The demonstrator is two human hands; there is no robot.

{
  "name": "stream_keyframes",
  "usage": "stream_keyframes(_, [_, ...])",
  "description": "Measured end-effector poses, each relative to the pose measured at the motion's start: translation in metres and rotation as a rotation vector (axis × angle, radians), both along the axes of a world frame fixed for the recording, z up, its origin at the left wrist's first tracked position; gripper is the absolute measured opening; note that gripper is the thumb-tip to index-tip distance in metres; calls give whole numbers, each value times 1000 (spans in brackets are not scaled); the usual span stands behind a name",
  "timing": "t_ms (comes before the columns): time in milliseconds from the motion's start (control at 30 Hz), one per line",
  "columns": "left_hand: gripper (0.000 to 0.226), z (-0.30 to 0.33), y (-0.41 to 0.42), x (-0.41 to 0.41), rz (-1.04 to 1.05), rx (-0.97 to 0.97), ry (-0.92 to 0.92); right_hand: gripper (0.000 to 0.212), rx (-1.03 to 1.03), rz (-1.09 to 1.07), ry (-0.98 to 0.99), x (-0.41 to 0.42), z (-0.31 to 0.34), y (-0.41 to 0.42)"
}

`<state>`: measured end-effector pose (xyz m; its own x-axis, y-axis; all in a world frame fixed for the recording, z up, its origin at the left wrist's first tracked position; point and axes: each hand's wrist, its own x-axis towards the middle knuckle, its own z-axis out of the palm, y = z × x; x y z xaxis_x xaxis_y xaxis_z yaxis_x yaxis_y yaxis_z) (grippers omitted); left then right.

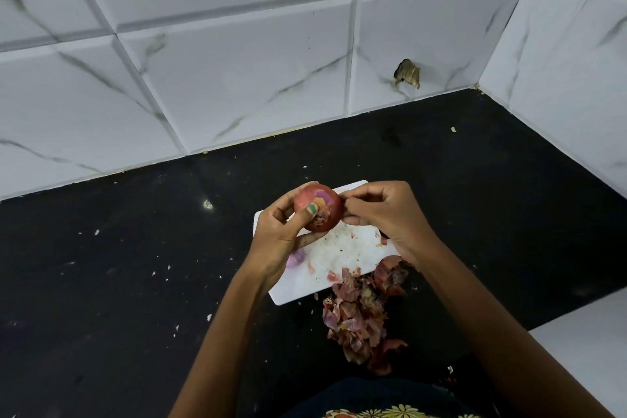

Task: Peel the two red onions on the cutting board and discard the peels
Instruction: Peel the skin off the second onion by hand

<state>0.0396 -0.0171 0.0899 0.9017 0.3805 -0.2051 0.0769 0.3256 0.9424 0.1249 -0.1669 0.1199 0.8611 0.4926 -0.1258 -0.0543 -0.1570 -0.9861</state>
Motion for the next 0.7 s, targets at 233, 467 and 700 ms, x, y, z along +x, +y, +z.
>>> stream_keyframes(233, [43,-5,-1,-3,9,63,-29,32,-93,-16,-128,-7,-8,5])
stream_keyframes(467, [42,-10,-2,-5,-7,42,10,13,-145,25,-198,-4,-5,2])
stream_keyframes(700, [25,-8,-2,-2,4,-64,12,7,-4,32,-66,2,-4,-3])
